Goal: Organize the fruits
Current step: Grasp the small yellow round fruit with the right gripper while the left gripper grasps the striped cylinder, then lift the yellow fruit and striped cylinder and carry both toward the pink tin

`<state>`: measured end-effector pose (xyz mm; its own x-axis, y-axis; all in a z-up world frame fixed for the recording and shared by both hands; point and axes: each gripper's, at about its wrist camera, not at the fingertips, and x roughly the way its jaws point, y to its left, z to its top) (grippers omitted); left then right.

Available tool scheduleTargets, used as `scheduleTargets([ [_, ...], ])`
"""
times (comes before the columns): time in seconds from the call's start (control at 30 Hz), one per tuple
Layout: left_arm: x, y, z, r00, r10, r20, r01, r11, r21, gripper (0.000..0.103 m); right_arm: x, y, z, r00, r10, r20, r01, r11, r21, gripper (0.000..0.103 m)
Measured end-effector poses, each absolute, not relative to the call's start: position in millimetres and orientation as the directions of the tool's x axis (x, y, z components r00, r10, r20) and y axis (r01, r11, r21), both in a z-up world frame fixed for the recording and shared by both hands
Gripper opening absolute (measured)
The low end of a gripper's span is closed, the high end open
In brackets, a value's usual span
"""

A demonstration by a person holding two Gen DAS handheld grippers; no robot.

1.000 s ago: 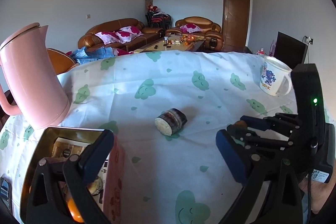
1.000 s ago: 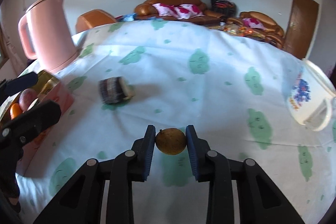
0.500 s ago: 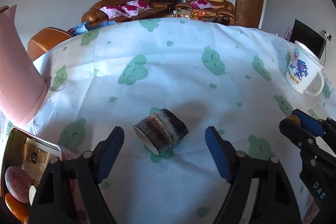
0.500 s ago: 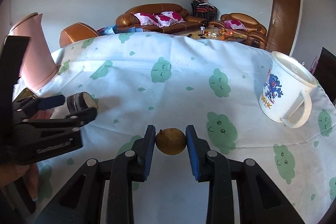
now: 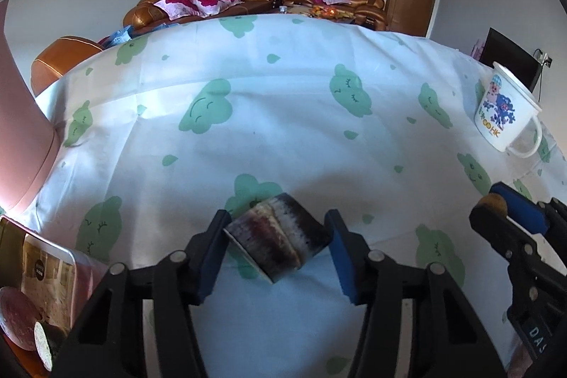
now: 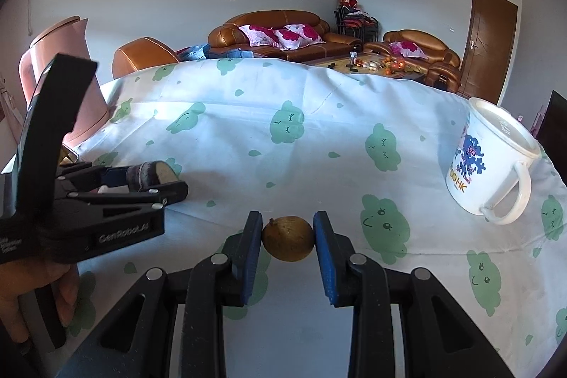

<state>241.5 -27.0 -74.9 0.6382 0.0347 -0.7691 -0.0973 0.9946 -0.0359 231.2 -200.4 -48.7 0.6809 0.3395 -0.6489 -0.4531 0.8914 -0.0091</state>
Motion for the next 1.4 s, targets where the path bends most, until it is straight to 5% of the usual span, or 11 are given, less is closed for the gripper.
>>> scheduleTargets([
  [1.4, 173, -47, -39, 0.828, -0.008, -0.561, 0.008, 1.000, -0.002, 0.056, 199, -207, -29, 0.775, 0.404, -0.485, -0.482, 0.875, -0.041, 0.032],
])
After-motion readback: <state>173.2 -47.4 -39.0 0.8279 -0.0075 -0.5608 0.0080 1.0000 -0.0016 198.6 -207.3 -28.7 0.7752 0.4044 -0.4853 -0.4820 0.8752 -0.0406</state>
